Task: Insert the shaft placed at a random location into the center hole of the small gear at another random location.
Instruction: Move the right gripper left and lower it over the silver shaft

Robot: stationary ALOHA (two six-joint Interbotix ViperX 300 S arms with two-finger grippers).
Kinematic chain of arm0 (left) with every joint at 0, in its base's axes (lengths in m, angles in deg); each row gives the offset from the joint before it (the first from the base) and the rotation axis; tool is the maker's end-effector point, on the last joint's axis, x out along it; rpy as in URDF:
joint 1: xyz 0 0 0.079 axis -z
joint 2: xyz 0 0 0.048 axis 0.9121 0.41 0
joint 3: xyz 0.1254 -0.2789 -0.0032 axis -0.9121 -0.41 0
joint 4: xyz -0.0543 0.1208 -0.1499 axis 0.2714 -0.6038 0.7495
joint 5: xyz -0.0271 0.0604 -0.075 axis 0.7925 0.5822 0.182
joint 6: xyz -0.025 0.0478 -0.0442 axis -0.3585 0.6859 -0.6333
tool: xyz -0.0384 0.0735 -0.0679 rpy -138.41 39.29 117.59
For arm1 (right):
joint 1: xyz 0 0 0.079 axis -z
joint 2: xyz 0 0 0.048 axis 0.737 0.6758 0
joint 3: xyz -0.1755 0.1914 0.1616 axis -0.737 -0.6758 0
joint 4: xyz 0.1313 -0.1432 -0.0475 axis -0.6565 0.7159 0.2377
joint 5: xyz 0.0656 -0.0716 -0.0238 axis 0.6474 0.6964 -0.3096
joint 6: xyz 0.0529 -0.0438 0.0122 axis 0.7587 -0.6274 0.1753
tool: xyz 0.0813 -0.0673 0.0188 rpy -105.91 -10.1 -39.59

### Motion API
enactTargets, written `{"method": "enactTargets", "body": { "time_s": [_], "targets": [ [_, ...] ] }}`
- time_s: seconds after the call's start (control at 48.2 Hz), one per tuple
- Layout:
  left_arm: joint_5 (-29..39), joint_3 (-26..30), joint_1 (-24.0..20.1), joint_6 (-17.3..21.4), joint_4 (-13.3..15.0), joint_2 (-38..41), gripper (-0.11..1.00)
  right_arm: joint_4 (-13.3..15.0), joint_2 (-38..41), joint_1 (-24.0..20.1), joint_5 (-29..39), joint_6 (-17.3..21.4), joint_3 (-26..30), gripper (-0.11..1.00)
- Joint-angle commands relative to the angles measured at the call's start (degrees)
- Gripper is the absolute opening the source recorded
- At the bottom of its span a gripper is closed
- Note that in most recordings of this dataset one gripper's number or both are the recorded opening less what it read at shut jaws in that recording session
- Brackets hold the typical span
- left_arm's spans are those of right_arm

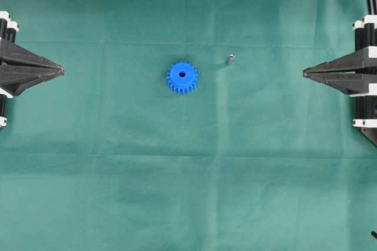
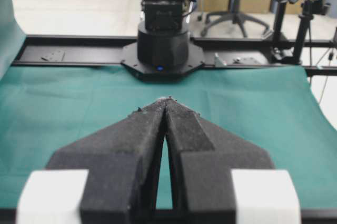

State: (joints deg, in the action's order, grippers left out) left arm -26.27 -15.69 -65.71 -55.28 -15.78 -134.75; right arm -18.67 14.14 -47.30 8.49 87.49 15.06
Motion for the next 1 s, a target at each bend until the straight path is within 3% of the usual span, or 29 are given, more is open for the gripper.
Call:
{"method": "enactTargets", "body": {
  "time_s": [0.0,0.166,0.415,0.581,0.685,0.83,0.872,0.975],
  "targets": [
    [-0.79,0.7,-0.88,0.35,1.85,0.35,-0.01,0.0,0.88,1.05,-0.53,-0.53,1.41,0.12],
    [-0.7,0.7,-1.14,0.35,1.76,0.53,-0.01,-0.35,9.14,6.77,-4.66,0.53,0.26,0.12],
    [-0.79,0.0,-1.67,-0.35,2.02,0.53,-0.01,-1.23,29.27,11.25,-19.51,1.67,0.26,0.12],
    [-0.88,-0.18,-1.76,-0.53,2.11,0.35,-0.01,-2.11,43.59,13.45,-29.53,4.39,0.88,0.13],
    [-0.88,-0.26,-1.76,-0.53,2.11,0.09,-0.01,-2.46,50.19,14.24,-32.26,5.8,1.93,0.3],
    [-0.88,-0.62,-1.93,-0.53,2.11,-0.09,-0.01,-2.81,56.51,14.33,-33.4,6.15,4.22,0.69],
    [-0.88,-0.7,-1.93,-0.53,2.11,0.0,-0.01,-3.16,57.83,14.59,-33.4,6.15,4.83,0.73],
    [-0.88,-0.97,-2.11,-0.53,2.11,0.0,-0.01,-4.04,60.56,15.29,-33.57,6.15,5.89,0.68]
  ]
}}
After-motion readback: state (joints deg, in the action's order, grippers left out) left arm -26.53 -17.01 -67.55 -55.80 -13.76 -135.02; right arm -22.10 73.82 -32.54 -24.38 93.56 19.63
